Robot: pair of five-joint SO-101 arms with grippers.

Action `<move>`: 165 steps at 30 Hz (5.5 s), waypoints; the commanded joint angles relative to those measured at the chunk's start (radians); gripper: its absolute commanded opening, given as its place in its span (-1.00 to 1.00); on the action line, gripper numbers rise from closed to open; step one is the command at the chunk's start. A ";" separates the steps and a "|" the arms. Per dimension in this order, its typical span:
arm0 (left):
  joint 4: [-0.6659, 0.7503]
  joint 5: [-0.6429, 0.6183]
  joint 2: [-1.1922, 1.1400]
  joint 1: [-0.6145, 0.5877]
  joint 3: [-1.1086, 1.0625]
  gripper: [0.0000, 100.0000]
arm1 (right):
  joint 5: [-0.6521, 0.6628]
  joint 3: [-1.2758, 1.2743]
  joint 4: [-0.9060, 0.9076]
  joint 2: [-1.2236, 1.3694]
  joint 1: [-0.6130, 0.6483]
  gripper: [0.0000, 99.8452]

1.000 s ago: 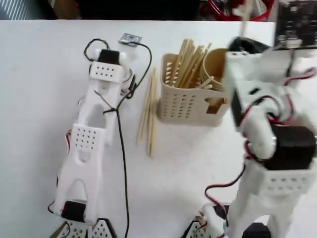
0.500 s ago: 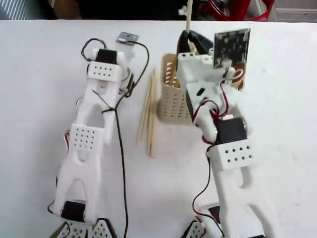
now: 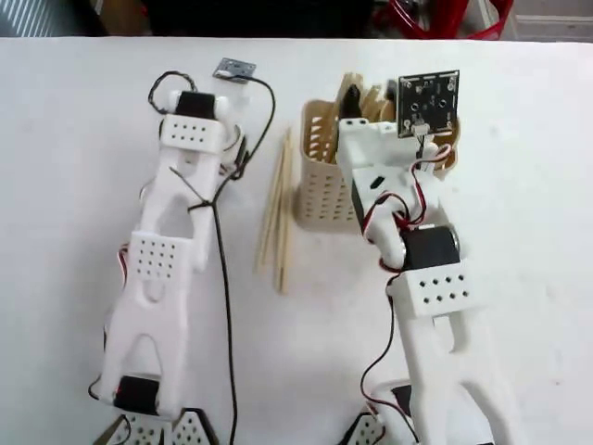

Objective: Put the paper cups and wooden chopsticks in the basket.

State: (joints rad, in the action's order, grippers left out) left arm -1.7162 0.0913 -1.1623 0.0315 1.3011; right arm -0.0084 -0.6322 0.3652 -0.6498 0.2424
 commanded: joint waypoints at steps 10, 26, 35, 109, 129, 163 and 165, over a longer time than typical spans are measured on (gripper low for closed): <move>0.029 -0.003 0.015 -0.012 0.035 -0.73 | 0.196 0.209 0.412 -0.348 -0.053 -0.53; 0.029 -0.003 0.010 -0.013 0.035 -0.73 | 0.305 0.743 0.881 0.297 -0.315 -0.53; 0.031 -0.003 0.008 -0.013 0.035 -0.73 | 0.313 0.681 0.878 0.429 -0.343 -0.53; 0.901 0.057 1.372 0.159 -1.754 -0.74 | 0.508 -0.763 0.800 -1.029 -0.510 -0.95; 0.802 -0.081 0.730 0.257 -1.292 -0.67 | 0.568 -1.020 0.742 -1.142 -0.573 -0.94; 0.631 -0.063 0.570 0.236 -1.083 -0.95 | 0.569 -1.022 0.743 -1.142 -0.573 -0.94; 0.615 -0.061 0.605 0.234 -1.085 -0.95 | 0.569 -1.022 0.743 -1.142 -0.573 -0.94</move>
State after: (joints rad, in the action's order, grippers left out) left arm -1.0794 0.0176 -0.6114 0.2800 0.1811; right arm 0.5562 -1.6602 1.1231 -1.7837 -0.3314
